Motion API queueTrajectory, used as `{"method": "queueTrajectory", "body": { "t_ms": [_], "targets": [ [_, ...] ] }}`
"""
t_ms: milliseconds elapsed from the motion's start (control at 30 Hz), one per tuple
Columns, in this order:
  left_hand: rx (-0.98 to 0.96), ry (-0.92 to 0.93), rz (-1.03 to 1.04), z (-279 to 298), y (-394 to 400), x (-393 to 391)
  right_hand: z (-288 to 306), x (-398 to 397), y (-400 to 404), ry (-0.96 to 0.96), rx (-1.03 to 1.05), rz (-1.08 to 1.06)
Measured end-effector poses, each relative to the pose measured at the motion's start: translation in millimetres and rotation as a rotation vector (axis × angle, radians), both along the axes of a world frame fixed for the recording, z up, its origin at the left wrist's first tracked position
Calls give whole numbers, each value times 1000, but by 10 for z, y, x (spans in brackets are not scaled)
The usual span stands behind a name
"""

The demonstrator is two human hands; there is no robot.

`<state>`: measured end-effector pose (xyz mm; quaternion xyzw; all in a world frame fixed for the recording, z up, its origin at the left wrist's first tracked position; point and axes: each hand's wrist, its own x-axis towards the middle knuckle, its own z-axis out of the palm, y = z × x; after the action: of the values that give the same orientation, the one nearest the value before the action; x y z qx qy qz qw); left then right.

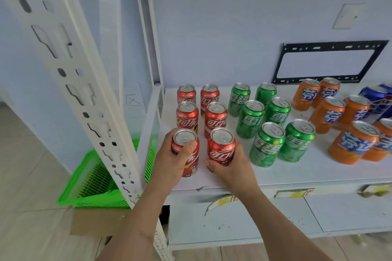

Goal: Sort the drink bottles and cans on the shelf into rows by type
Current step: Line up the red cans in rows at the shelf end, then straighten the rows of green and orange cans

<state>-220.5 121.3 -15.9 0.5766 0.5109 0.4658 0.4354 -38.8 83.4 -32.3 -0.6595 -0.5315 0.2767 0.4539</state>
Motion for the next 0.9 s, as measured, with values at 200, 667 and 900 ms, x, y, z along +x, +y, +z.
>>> {"method": "queueTrajectory", "body": {
  "t_ms": [200, 667, 900],
  "targets": [
    [-11, -36, -30, 12, -18, -16, -18, -5, -16, -18, 8, 26],
    [98, 364, 15, 648, -34, 55, 642, 155, -178, -121, -77, 27],
    [325, 502, -48, 1109, 262, 695, 1315, 619, 50, -270, 73, -19]
  ]
}}
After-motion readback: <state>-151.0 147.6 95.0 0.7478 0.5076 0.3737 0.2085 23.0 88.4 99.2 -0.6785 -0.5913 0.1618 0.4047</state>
